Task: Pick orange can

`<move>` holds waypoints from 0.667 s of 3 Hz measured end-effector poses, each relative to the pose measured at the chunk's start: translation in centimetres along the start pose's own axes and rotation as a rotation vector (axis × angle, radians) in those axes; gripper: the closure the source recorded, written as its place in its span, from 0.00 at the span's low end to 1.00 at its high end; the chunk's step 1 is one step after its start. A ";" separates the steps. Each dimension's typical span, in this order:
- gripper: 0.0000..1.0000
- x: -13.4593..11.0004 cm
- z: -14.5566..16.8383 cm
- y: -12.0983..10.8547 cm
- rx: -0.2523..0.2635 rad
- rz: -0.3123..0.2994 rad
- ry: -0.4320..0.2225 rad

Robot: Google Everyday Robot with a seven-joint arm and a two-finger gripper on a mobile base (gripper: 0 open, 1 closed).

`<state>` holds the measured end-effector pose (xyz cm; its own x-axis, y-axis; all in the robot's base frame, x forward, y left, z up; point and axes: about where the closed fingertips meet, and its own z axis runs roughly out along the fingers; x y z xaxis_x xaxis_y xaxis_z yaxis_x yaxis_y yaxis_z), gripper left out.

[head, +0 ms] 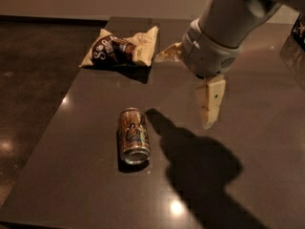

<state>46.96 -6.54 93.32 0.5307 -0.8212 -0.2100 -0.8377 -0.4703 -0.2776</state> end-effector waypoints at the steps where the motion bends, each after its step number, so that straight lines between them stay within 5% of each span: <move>1: 0.00 -2.4 2.2 -0.1 -0.046 -0.174 -0.006; 2: 0.00 -4.1 4.3 -0.4 -0.096 -0.325 -0.005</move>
Offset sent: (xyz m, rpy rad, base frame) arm -0.0155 0.0706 -0.0498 -0.1485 -0.0251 0.5091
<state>45.66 -1.66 90.27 0.7722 -0.6220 -0.1295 -0.6330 -0.7356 -0.2414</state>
